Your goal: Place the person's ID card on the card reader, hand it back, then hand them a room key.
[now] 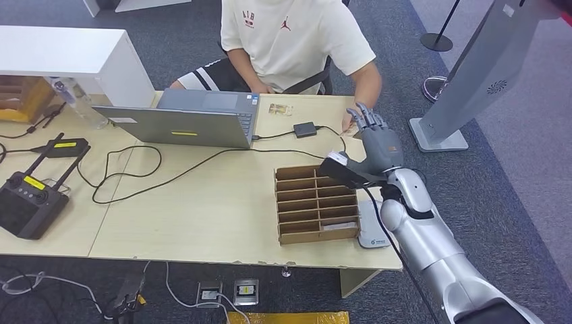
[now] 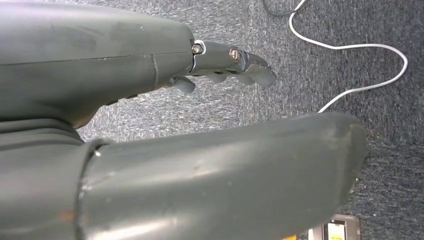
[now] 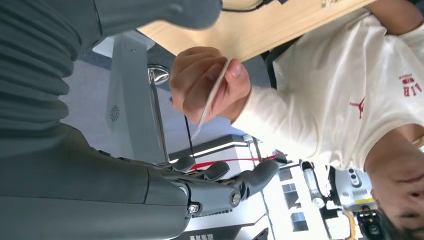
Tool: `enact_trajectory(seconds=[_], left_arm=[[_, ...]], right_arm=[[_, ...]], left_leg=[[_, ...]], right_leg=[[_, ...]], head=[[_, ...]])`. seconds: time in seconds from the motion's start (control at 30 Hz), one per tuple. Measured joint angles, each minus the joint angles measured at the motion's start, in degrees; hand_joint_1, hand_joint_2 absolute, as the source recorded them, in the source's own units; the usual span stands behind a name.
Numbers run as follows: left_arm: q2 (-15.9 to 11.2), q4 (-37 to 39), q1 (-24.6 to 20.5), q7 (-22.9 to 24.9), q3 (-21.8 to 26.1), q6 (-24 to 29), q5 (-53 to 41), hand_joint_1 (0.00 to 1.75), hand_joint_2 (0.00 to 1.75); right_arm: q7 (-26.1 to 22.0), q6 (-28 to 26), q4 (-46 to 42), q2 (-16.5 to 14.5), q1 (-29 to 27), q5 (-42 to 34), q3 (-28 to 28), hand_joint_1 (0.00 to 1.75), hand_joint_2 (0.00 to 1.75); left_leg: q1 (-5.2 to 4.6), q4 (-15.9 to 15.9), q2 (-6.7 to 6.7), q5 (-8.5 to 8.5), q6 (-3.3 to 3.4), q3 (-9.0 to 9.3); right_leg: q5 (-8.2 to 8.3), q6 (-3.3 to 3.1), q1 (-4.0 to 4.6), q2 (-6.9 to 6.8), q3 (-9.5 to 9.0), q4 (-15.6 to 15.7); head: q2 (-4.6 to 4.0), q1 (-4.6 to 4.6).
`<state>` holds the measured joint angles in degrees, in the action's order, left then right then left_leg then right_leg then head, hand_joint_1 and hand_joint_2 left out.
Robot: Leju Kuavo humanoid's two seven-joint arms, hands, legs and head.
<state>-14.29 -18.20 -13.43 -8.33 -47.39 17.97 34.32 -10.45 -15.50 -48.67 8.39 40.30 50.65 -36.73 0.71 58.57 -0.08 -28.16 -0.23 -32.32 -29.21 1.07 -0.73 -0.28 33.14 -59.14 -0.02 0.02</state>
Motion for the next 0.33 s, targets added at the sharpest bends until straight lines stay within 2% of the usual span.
enact_trajectory(seconds=[0.13, 0.33], left_arm=[[0.02, 0.01, 0.95, -2.99, 0.01, 0.73, 0.26, 0.0, 0.0], [0.2, 0.36, 2.85, -7.05, 0.09, 1.45, 1.06, 0.0, 0.0]], right_arm=[[-0.08, -1.68, -0.67, 0.54, 1.52, -1.35, 0.74, 0.0, 1.75], [-1.88, -8.78, -4.87, 3.38, 4.08, -4.34, 4.79, 0.0, 1.75]], left_leg=[[-0.01, 0.01, 0.02, 0.0, 0.0, 0.02], [-0.02, 0.03, -0.02, 0.0, 0.0, 0.01]], right_leg=[[0.0, 0.0, -0.01, 0.06, 0.0, 0.01], [0.0, 0.01, -0.02, -0.03, 0.01, 0.05]], head=[[0.0, -0.01], [0.0, 0.0]])
